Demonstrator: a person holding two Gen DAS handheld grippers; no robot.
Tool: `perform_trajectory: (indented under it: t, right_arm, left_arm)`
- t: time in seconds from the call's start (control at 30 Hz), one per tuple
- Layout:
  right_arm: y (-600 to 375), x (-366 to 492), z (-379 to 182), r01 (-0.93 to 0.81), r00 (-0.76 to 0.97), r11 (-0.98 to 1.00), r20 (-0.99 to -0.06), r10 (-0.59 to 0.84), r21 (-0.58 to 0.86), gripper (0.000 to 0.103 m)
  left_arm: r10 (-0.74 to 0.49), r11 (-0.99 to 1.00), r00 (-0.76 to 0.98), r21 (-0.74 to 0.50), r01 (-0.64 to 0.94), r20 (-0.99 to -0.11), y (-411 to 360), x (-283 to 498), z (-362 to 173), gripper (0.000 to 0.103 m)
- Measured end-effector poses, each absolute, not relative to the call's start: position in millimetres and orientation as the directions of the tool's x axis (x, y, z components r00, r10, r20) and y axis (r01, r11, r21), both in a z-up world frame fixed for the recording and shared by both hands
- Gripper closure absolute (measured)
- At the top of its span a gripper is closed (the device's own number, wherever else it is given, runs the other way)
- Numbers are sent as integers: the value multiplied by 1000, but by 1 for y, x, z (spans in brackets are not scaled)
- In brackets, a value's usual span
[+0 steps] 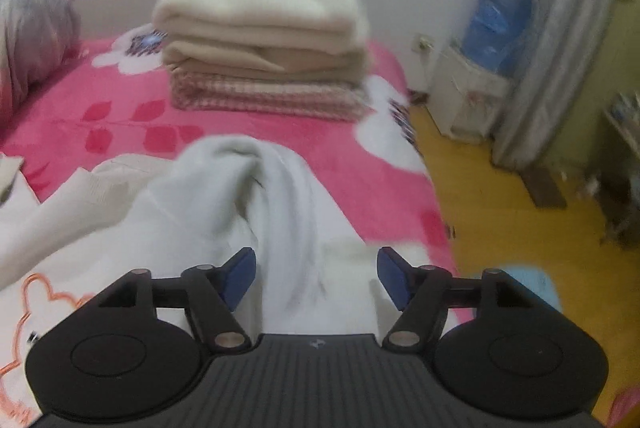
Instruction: Fold clothes
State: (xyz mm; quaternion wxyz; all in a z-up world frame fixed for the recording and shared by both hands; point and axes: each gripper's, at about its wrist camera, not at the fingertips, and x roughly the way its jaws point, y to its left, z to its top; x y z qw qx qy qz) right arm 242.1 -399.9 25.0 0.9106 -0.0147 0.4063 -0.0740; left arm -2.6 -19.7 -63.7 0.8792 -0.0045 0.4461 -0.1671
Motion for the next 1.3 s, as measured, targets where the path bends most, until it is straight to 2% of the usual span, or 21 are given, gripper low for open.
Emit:
perform_trajectory:
  t: [0.07, 0.2, 0.33, 0.43, 0.6, 0.77, 0.9, 1.03, 1.07, 1.2, 1.23, 1.3]
  right_arm:
    - [-413, 212, 37, 170, 660, 985, -741, -122, -11, 31]
    - [-422, 141, 71, 184, 698, 962, -716, 15, 200, 31]
    - [-395, 71, 99, 48, 727, 929, -651, 219, 366, 31]
    - [-354, 39, 96, -102, 674, 910, -645, 361, 402, 31]
    - [-270, 7, 60, -352, 527, 909, -755, 390, 224, 32]
    - [-201, -23, 12, -583, 455, 810, -853, 256, -67, 34]
    - [-184, -35, -13, -654, 489, 715, -858, 154, -245, 35]
    - [-196, -29, -20, -634, 502, 730, -853, 140, -253, 48]
    - [-200, -26, -19, -623, 503, 744, -853, 142, -243, 57]
    - [-218, -18, -17, -564, 500, 805, -852, 157, -182, 79]
    - [-224, -17, -15, -536, 508, 828, -846, 160, -166, 92]
    - [-240, -15, -6, -468, 542, 874, -823, 170, -128, 94]
  left_arm:
    - [-299, 943, 544, -158, 291, -784, -19, -3, -63, 66]
    - [-303, 942, 535, -163, 294, -789, -19, -2, -62, 66]
    - [-311, 940, 526, -173, 294, -792, -17, 1, -63, 66]
    - [-316, 940, 522, -185, 288, -792, -16, 2, -63, 66]
    - [-331, 938, 518, -212, 276, -789, -13, 3, -63, 66]
    - [-337, 936, 518, -219, 277, -786, -11, 2, -64, 66]
    - [-339, 935, 518, -221, 277, -785, -10, 3, -64, 66]
    - [-341, 935, 519, -223, 277, -784, -10, 3, -64, 66]
    - [-339, 935, 520, -221, 277, -784, -11, 3, -64, 66]
    - [-331, 937, 526, -207, 281, -784, -13, 2, -64, 66]
    - [-329, 937, 527, -204, 282, -783, -13, 1, -65, 66]
    - [-328, 938, 529, -201, 284, -782, -13, 1, -65, 66]
